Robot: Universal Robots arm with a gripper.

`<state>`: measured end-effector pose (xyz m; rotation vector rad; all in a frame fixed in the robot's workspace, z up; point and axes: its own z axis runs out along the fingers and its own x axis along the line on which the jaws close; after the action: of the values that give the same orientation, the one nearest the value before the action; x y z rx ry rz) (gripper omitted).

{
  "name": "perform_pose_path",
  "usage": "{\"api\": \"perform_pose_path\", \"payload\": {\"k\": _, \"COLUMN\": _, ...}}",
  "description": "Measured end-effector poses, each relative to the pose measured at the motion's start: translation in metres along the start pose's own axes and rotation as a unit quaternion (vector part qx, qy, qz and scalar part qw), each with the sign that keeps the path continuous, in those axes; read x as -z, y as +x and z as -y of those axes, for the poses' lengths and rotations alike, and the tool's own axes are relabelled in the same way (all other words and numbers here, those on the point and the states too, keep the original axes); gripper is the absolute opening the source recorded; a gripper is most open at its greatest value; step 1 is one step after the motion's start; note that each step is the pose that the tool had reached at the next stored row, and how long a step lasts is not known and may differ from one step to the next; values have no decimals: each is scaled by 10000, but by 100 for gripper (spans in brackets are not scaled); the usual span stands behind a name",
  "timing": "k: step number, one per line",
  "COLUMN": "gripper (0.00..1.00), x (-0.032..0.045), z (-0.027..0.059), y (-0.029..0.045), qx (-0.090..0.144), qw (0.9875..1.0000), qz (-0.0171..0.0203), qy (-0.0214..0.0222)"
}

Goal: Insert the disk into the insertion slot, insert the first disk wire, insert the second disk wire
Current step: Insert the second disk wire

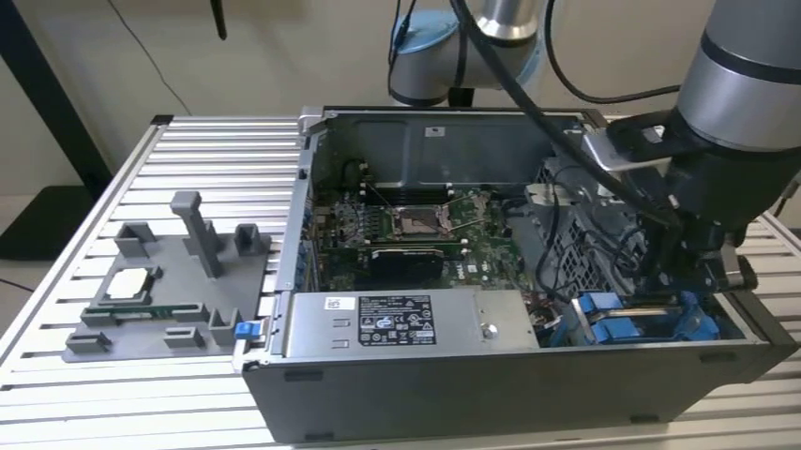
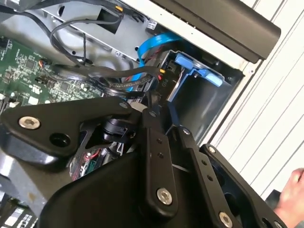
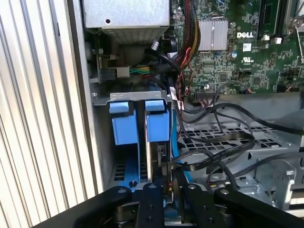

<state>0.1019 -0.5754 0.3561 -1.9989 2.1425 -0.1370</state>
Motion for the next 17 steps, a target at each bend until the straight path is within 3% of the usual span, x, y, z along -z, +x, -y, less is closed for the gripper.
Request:
{"api": "perform_pose_path", "payload": {"k": 9, "gripper": 100, "x": 200, "z": 43, "y": -19, "qx": 0, "qw": 10000, "qz": -2, "qy": -8}}
{"api": "perform_pose_path", "payload": {"k": 15, "gripper": 100, "x": 204, "z": 44, "y": -19, "qx": -1, "qw": 10000, "qz": 0, "qy": -11}}
{"api": "perform_pose_path", "payload": {"k": 16, "gripper": 100, "x": 206, "z": 46, "y": -19, "qx": -1, "qw": 10000, "qz": -4, "qy": -42}}
{"api": "perform_pose_path", "payload": {"k": 17, "gripper": 100, "x": 209, "z": 49, "y": -19, "qx": -6, "qw": 9999, "qz": -10, "qy": -100}}
